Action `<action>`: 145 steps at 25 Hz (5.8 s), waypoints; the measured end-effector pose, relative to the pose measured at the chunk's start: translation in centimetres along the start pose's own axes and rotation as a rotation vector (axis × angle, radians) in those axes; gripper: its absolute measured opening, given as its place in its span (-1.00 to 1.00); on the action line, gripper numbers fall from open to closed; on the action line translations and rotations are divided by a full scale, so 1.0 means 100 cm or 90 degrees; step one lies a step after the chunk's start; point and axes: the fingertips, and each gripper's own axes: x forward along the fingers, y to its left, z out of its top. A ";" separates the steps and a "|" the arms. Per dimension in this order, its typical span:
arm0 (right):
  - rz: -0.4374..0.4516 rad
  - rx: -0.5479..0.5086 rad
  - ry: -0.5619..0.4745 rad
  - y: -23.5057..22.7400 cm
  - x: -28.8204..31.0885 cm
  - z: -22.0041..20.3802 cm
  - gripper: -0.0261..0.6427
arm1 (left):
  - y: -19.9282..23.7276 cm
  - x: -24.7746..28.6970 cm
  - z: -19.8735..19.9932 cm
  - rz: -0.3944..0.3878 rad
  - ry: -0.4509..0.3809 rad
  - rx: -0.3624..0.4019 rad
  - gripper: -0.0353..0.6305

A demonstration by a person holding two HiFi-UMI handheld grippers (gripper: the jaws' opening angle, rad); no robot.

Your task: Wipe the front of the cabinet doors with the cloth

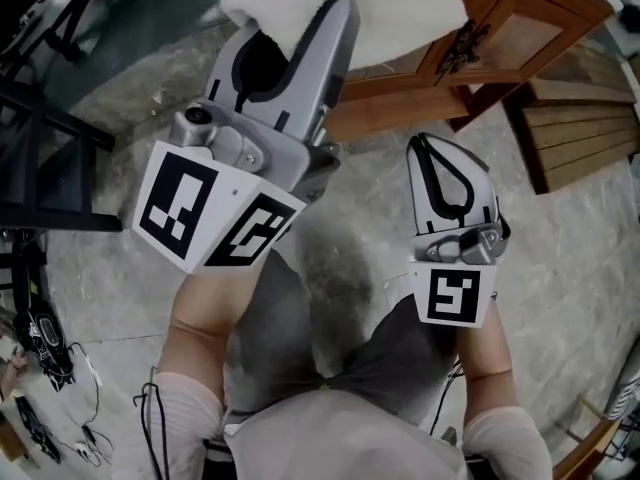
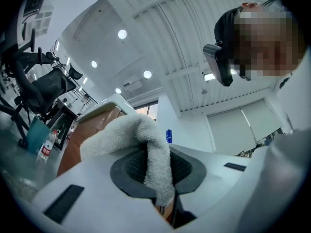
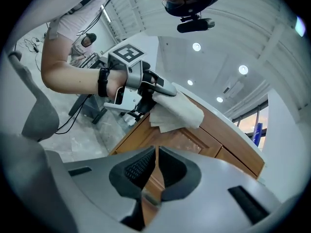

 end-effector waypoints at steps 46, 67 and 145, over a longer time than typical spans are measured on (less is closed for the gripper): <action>-0.064 0.029 0.045 -0.072 -0.055 -0.107 -0.78 | -0.041 0.121 -0.108 0.015 0.023 -0.042 -0.71; 0.012 0.018 -0.031 0.013 -0.004 -0.040 -0.78 | 0.040 -0.052 -0.048 0.139 0.038 0.043 -0.71; -0.008 -0.014 0.012 0.010 -0.014 -0.095 -0.78 | 0.069 -0.068 -0.169 0.166 0.130 -0.101 -0.71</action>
